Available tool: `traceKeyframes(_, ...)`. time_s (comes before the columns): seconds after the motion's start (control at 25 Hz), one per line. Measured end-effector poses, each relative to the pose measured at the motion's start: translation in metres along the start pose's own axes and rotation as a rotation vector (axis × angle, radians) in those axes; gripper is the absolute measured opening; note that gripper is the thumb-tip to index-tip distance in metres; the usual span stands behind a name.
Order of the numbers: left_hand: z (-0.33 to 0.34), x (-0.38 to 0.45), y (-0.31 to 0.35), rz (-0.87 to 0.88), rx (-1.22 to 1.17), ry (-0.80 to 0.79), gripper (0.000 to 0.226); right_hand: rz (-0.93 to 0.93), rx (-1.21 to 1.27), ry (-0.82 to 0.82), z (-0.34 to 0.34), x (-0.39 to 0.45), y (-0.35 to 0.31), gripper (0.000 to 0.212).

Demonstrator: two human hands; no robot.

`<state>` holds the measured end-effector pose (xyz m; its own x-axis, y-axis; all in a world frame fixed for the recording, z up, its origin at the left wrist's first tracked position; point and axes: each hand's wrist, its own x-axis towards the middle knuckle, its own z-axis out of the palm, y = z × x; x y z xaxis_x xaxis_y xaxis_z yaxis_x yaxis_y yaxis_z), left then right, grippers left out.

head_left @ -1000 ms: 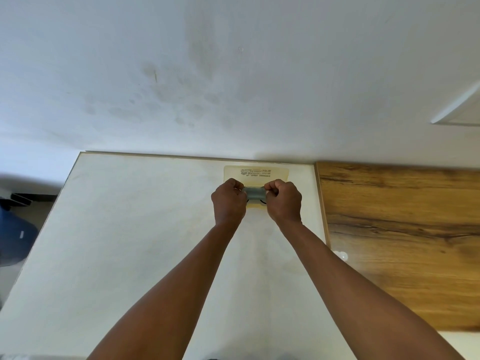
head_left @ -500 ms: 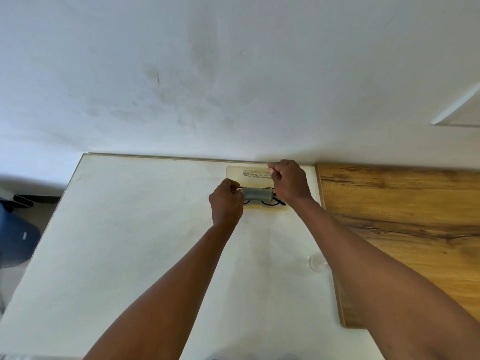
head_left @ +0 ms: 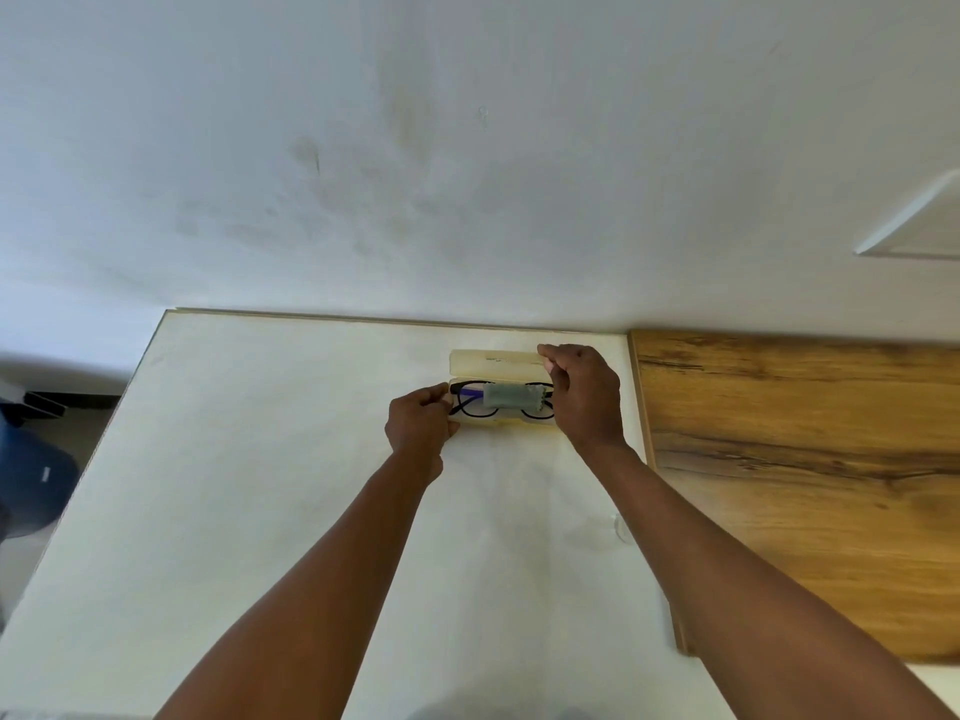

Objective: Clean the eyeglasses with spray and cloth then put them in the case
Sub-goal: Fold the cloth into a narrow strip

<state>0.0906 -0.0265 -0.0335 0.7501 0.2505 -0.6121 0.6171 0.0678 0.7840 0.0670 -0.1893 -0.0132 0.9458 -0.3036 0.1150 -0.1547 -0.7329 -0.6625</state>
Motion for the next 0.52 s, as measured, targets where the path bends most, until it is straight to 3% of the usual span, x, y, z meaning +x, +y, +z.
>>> traceKeyframes(0.4, -0.003, 0.001, 0.004, -0.063, -0.080, -0.057, 0.023, -0.206, -0.121, -0.046, 0.010, -0.049, 0.018, 0.025)
traceKeyframes(0.52, -0.003, 0.001, 0.005, -0.065, -0.087, -0.065, 0.024, -0.231, -0.145, -0.031, 0.015, -0.051, 0.018, 0.033)
